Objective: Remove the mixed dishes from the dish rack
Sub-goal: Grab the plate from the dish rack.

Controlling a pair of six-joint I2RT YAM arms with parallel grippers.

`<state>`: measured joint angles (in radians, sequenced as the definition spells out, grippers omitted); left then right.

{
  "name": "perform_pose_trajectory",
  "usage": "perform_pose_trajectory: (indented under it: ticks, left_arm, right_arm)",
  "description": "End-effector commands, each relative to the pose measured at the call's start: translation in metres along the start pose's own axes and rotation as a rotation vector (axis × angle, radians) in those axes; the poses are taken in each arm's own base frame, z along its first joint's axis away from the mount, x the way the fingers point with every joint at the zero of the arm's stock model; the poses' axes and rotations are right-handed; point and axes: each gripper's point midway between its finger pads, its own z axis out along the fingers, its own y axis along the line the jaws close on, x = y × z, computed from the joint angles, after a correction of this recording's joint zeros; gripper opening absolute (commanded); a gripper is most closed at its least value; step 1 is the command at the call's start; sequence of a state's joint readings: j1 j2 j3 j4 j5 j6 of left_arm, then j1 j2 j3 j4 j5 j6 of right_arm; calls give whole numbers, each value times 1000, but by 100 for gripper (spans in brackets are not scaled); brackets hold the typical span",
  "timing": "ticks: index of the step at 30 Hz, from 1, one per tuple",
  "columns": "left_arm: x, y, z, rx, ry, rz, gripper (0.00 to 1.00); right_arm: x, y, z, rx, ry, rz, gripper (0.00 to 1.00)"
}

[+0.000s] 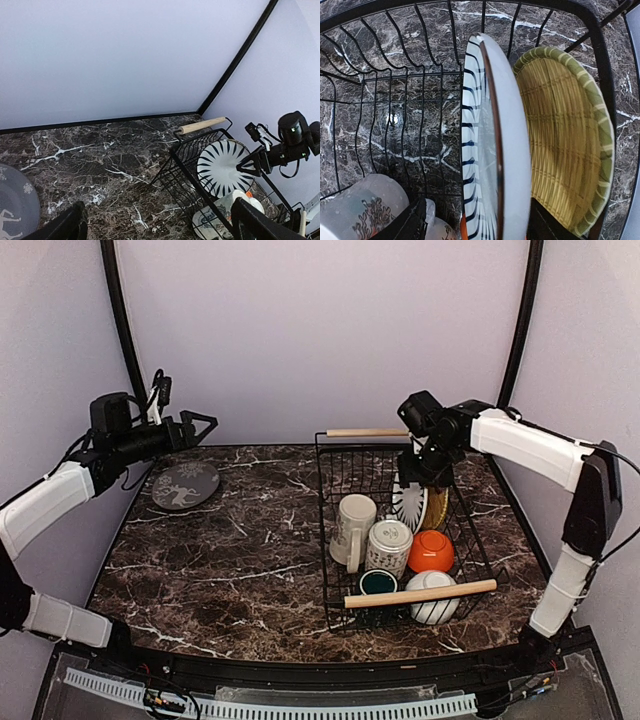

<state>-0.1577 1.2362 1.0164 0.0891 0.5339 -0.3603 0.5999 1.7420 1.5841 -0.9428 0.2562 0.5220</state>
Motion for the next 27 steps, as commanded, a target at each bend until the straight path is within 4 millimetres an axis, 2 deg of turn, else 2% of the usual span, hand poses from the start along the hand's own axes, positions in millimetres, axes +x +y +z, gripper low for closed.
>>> perform_pose_trajectory:
  ticks: [1, 4, 8, 13, 17, 23, 27]
  left_arm:
    - [-8, -43, -2, 131, -13, 131, 99]
    - [-1, -56, 0, 157, -3, 156, 99]
    - [3, -61, 3, 181, 14, 143, 99]
    - [3, -60, 4, 174, 16, 136, 99]
    - [4, -59, 4, 171, 20, 136, 99]
    - [9, -53, 9, 158, 36, 121, 99]
    - [12, -47, 14, 137, 50, 98, 99]
  right_arm:
    - [-14, 2, 9, 30, -24, 28, 62]
    - [-14, -1, 15, 75, -7, 38, 51]
    - [-15, -8, 13, 152, -21, 39, 41]
    - [-10, -12, 13, 192, -8, 28, 33]
    - [-10, -15, 13, 216, -7, 12, 21]
    - [-15, -12, 9, 227, -28, -9, 9]
    - [-22, -9, 0, 239, -57, -27, 2]
